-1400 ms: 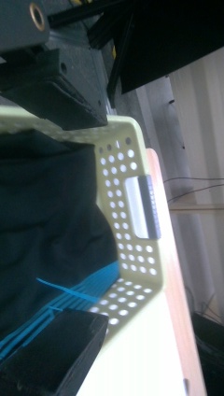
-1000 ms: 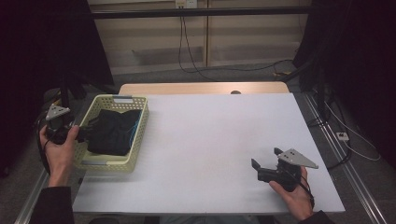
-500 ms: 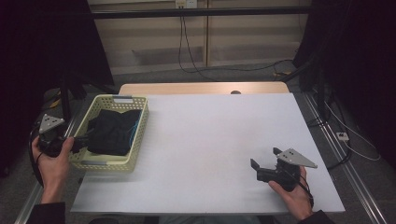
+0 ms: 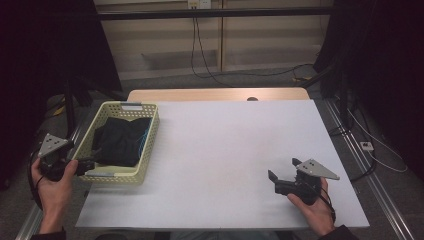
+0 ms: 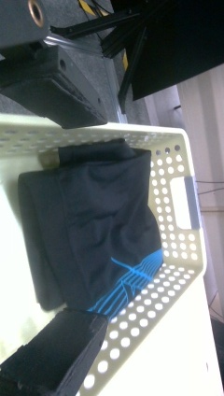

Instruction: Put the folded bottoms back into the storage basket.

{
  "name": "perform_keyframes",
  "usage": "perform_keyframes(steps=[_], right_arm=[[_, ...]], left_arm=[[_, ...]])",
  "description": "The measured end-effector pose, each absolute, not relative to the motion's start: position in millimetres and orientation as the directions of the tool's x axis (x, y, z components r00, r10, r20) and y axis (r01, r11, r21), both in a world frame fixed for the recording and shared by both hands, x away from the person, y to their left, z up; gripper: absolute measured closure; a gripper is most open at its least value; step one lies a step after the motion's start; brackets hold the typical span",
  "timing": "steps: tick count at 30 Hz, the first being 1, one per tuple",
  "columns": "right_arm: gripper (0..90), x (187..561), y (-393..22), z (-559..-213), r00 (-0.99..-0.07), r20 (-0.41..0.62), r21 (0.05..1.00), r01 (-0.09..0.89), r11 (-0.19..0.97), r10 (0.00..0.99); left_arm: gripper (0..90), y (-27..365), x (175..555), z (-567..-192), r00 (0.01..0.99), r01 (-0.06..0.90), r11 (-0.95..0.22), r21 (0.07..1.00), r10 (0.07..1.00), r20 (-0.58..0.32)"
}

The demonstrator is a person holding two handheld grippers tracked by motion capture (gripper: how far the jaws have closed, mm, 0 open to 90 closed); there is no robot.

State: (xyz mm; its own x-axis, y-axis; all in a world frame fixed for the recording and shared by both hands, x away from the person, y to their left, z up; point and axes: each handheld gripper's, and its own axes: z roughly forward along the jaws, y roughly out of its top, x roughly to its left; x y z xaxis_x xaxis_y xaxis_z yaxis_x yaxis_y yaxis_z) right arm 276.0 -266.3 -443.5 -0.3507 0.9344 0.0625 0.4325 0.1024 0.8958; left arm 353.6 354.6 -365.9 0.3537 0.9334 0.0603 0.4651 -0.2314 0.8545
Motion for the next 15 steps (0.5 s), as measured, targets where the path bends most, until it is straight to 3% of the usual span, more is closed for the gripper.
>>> perform_keyframes(steps=[15], right_arm=[[5.7, 276, -266, -443, -0.353, 0.06, 0.896, 0.432, 0.106, 0.934]], left_arm=[[5.4, 314, 341, -360, 0.449, 0.42, -0.282, 0.862, 0.89, 0.072]])
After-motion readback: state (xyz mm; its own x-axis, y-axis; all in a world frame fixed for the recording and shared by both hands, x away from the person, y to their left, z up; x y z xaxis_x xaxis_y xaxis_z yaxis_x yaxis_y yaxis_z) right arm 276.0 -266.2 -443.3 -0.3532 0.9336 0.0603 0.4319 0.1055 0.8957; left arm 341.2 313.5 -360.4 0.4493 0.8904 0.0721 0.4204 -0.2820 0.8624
